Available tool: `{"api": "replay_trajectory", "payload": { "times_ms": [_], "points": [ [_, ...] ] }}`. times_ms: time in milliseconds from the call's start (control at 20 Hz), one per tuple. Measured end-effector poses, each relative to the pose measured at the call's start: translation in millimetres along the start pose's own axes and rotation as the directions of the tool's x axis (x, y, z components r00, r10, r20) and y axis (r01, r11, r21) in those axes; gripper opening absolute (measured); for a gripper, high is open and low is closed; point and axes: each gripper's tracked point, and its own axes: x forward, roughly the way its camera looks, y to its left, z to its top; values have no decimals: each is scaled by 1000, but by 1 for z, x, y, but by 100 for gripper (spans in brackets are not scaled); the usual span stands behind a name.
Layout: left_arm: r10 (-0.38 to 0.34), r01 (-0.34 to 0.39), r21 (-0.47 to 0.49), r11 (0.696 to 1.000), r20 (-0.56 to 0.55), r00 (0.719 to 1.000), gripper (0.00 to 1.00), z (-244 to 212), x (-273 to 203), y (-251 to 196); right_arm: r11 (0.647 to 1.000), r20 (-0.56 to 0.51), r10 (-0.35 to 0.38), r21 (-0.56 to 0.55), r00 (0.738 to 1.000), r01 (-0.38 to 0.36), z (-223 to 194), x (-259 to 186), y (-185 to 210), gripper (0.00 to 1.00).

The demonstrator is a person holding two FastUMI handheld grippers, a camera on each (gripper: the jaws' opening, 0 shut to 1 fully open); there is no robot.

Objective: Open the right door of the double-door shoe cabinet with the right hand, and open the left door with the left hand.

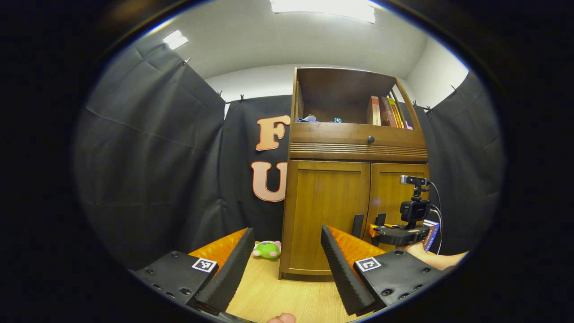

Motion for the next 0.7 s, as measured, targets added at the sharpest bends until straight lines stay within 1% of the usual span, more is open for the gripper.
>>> {"api": "replay_trajectory", "payload": {
  "times_ms": [50,100,150,200,250,300,450,500,550,600,650,700],
  "points": [
    [-6,6,-2,1000,-3,1000,96,-1,1,1,1000,6,1,-6,1000,-1,1,-1,0,43],
    [-6,6,-3,1000,-4,1000,95,-2,1,2,1000,5,-6,-17,1000,6,0,-1,2,30],
    [-7,7,-5,1000,-3,1000,96,-1,2,4,999,6,-14,-32,1000,15,1,1,1,39],
    [-9,9,-7,1000,-4,1000,96,-1,2,4,999,-3,-18,-37,1000,18,0,1,2,28],
    [-8,8,-8,1000,-4,1000,98,-2,1,6,999,-5,-15,-32,1000,15,-1,0,2,28],
    [-7,7,-9,1000,-3,1000,96,-2,0,7,1000,-6,-10,-29,1000,10,-1,-1,3,28],
    [3,-3,-20,1000,-11,1000,96,-5,-2,10,999,-9,-6,-32,1000,6,-1,-1,2,28],
    [7,-7,-24,1000,-14,1000,98,-7,-4,11,1000,-20,-2,-21,1000,2,-2,-3,2,28],
    [10,-10,-24,1000,-11,1000,96,-6,-6,12,1000,-26,0,-12,1000,0,-2,-7,3,28],
    [12,-12,-22,1000,-9,1000,99,-6,-7,13,1000,-22,5,-16,1000,-5,-2,-10,3,27],
    [12,-13,-17,1000,-10,1000,94,-6,-7,14,1000,-16,11,-29,1000,-12,-1,-14,3,31],
    [15,-16,-12,1000,-12,1000,95,-7,-8,14,999,-13,19,-36,1000,-19,-3,-21,2,27]
  ]
}}
